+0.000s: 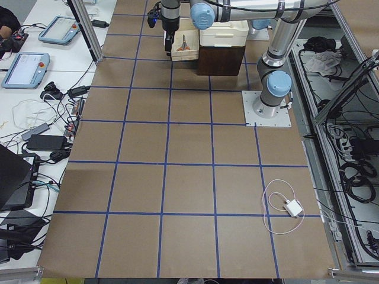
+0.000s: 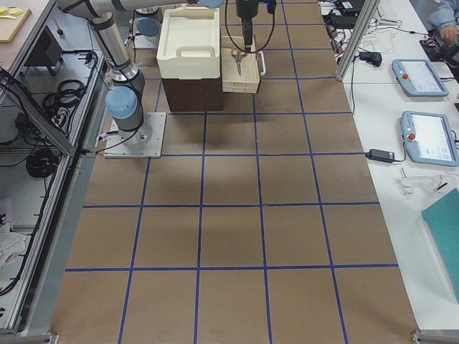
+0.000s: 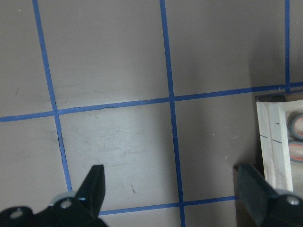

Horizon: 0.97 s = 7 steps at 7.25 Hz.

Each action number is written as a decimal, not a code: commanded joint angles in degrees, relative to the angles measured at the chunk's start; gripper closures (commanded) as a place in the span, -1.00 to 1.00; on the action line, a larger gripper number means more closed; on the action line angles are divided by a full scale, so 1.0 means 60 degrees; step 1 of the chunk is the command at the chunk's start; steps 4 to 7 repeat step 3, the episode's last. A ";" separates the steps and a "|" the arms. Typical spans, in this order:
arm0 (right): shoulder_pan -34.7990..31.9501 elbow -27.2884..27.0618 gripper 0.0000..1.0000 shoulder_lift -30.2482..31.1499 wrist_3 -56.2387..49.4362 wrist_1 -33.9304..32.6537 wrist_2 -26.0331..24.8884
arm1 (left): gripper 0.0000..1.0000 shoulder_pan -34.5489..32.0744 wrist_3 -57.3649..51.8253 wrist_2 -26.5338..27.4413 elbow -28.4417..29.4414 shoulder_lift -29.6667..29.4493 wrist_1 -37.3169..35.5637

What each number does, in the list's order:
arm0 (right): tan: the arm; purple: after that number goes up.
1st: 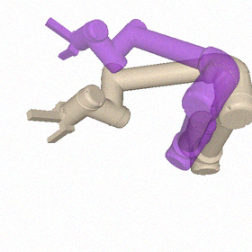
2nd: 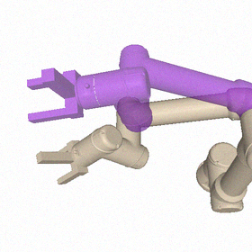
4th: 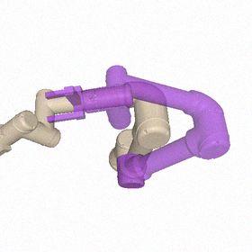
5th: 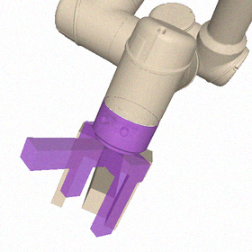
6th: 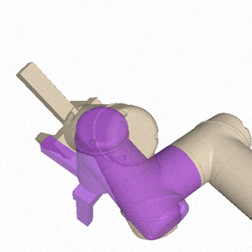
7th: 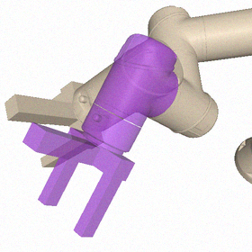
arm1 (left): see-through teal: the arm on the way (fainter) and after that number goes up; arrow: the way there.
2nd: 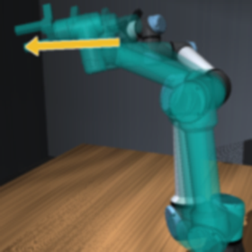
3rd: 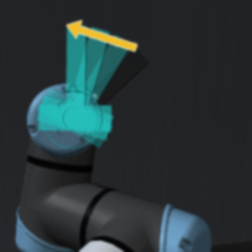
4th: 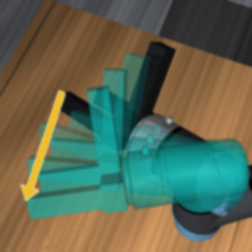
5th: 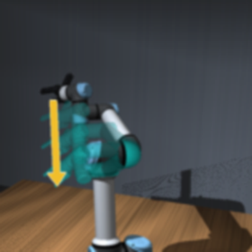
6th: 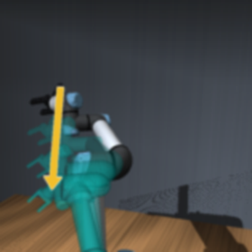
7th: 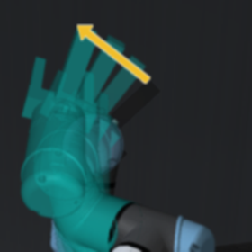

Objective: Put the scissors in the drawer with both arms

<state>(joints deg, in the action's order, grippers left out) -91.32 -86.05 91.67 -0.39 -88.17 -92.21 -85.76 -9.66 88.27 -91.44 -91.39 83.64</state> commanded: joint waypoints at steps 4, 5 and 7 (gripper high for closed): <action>0.0000 0.0000 -1.00 0.0000 -0.0009 0.0003 0.0003 | -1.00 0.0012 0.0057 0.0039 -0.0404 0.0261 0.0004; 0.0000 0.0000 -1.00 0.0000 -0.0009 0.0003 0.0003 | -1.00 0.0012 0.0057 0.0039 -0.0404 0.0261 0.0004; 0.0000 0.0000 -1.00 0.0000 -0.0009 0.0003 0.0003 | -1.00 0.0012 0.0057 0.0039 -0.0404 0.0261 0.0004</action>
